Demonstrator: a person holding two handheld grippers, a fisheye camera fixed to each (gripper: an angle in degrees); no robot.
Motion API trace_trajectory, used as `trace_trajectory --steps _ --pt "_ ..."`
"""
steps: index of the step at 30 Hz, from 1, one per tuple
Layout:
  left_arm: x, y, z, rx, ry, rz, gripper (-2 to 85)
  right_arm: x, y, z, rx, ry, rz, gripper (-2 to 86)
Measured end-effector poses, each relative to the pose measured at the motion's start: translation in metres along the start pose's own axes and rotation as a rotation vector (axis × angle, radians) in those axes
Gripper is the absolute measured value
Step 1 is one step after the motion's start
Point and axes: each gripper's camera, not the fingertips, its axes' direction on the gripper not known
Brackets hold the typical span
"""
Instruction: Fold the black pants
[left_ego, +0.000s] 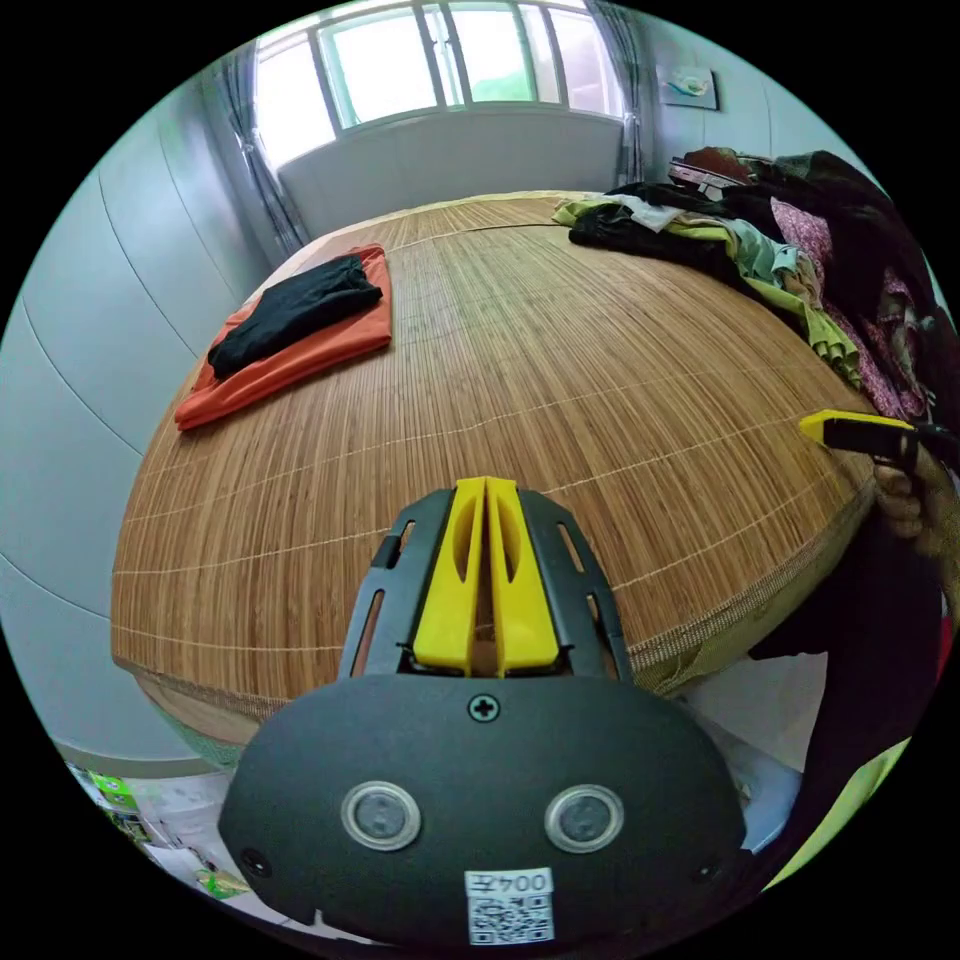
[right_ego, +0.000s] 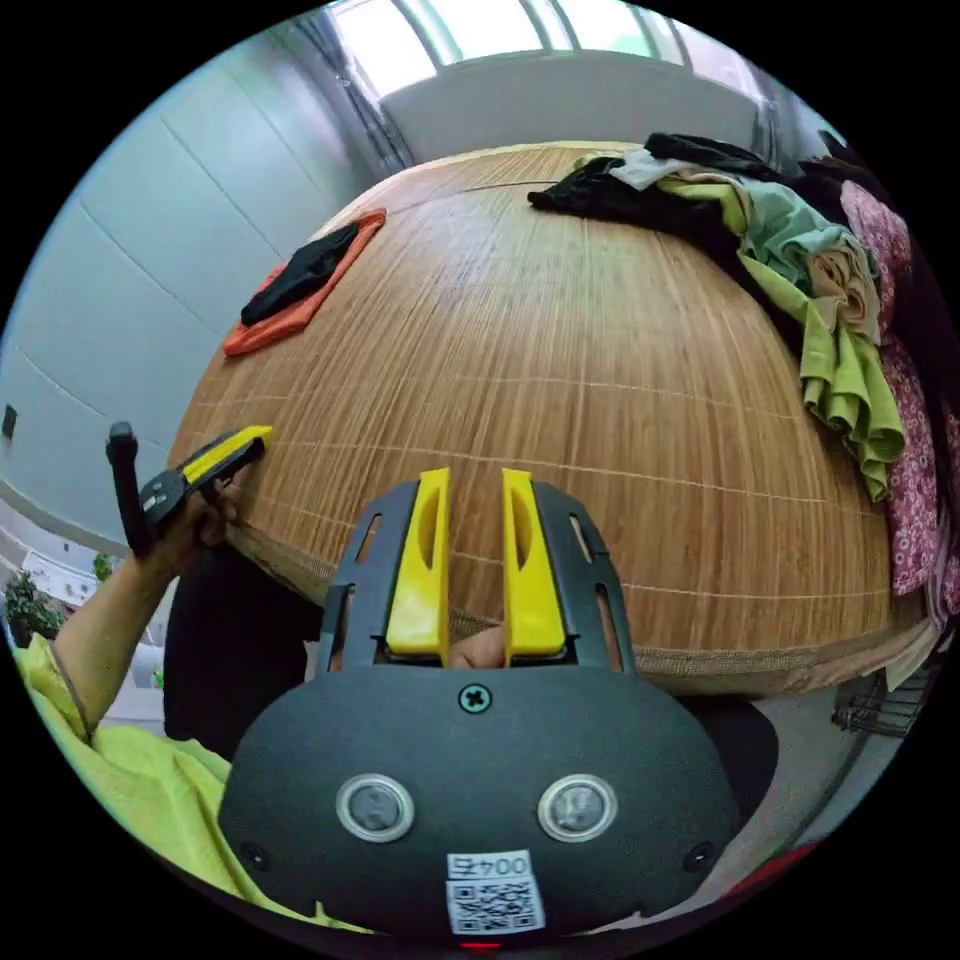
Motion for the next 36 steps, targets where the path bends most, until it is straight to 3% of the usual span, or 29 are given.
trace_trajectory --steps 6,9,14,15,17,23,26,31,36 --pt "0.020 -0.001 -0.011 -0.020 -0.081 0.015 0.3 0.103 -0.081 -0.059 0.279 0.083 0.248 12.8" --pt "0.020 0.000 -0.016 -0.022 -0.070 -0.016 0.3 0.132 -0.124 -0.069 0.315 0.186 0.344 14.4" --pt "0.021 0.001 -0.024 -0.029 -0.065 -0.013 0.3 0.174 -0.167 -0.048 0.237 0.172 0.479 13.3" --pt "0.021 0.001 -0.024 -0.030 -0.062 -0.016 0.4 0.178 -0.171 -0.041 0.203 0.155 0.455 5.4" --pt "0.021 0.003 -0.027 -0.026 -0.057 -0.021 0.4 0.175 -0.167 -0.036 0.187 0.196 0.441 0.7" --pt "0.017 0.009 -0.033 -0.013 -0.045 -0.029 0.4 0.120 -0.082 -0.043 0.336 0.290 0.351 1.1" --pt "0.014 0.011 -0.034 -0.016 -0.037 -0.030 0.4 0.096 -0.078 -0.062 0.534 0.423 0.225 6.3" --pt "0.006 0.014 -0.035 -0.013 -0.017 -0.046 0.4 0.093 -0.192 -0.041 0.412 0.373 0.001 13.2" --pt "-0.004 0.016 -0.035 -0.016 -0.004 -0.060 0.4 0.114 -0.318 0.023 0.184 0.538 -0.065 15.4"
